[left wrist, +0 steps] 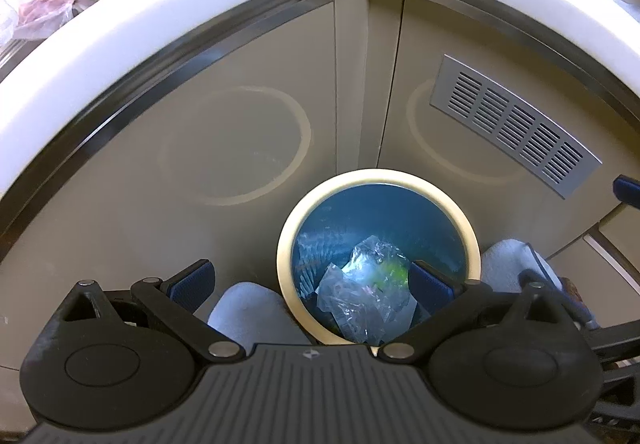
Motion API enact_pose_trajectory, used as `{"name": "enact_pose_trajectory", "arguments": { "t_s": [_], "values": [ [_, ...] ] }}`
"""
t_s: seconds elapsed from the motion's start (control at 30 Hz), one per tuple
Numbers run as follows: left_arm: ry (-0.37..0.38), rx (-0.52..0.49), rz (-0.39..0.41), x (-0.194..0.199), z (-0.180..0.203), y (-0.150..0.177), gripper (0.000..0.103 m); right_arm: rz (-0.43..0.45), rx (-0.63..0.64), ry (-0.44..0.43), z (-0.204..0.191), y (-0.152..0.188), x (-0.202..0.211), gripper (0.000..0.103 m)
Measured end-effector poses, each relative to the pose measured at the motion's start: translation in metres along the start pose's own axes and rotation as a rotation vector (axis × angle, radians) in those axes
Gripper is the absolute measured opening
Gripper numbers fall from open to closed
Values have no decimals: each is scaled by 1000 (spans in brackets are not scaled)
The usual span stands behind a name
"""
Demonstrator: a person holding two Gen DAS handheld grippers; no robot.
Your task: Collect trash
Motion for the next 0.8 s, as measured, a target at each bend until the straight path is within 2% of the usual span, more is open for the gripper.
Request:
{"name": "enact_pose_trajectory", "arguments": {
  "t_s": [0.2,0.43,0.6,0.8],
  "values": [
    [-13,-31,25,8,4,-7,103,44,-35,19,12,-4,10,101],
    [53,2,59,28,2,-40,103,88,-96,32,36,-11,26,101],
    [119,41,183,61,10,-85,103,130,-119,71,53,-11,43,101],
    [234,84,317,90,47,-157,103,217,-186,111,85,-15,66,103]
  ]
}}
Point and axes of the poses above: each gripper's, at about its wrist camera, not at the fingertips, and x roughly against the way its jaws point, z to its right, y to its underside, the point moved 1 cm from there along -x, roughly the way its jaws point, and after that the axes turned 1 degree about -z, right-handed, at the moved point
